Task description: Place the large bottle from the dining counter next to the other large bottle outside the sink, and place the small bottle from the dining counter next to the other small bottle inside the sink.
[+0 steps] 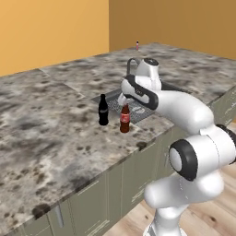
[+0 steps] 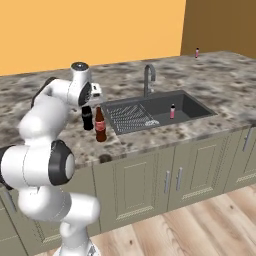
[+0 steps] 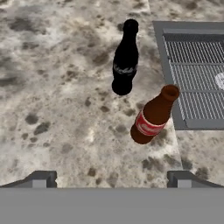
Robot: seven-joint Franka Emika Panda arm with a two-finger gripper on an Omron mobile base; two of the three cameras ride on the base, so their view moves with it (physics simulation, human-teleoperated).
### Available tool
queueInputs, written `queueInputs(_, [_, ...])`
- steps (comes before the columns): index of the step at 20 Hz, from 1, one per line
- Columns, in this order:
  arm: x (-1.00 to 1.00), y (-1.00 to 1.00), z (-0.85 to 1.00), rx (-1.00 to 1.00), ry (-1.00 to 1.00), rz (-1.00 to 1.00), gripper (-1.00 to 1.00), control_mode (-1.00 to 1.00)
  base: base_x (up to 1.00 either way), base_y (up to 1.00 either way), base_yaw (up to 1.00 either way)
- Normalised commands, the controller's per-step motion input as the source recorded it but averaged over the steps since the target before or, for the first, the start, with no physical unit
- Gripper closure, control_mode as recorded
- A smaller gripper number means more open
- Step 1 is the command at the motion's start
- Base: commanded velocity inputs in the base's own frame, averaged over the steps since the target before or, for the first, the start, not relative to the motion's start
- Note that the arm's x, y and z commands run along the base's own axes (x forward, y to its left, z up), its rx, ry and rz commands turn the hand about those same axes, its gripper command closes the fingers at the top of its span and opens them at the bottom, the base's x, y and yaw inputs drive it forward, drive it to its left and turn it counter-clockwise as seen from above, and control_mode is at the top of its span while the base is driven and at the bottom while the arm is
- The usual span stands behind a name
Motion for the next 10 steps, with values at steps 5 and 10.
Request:
queueInputs(5, [-0.78, 0.00, -0.28, -0.08, -0.10, 0.03, -1.00, -1.00, 0.00, 0.00, 0.00])
queueInputs(10, [-0.45, 0.00, -0.04, -0.22, -0.07, -0.07, -1.00, -1.00, 0.00, 0.00, 0.00])
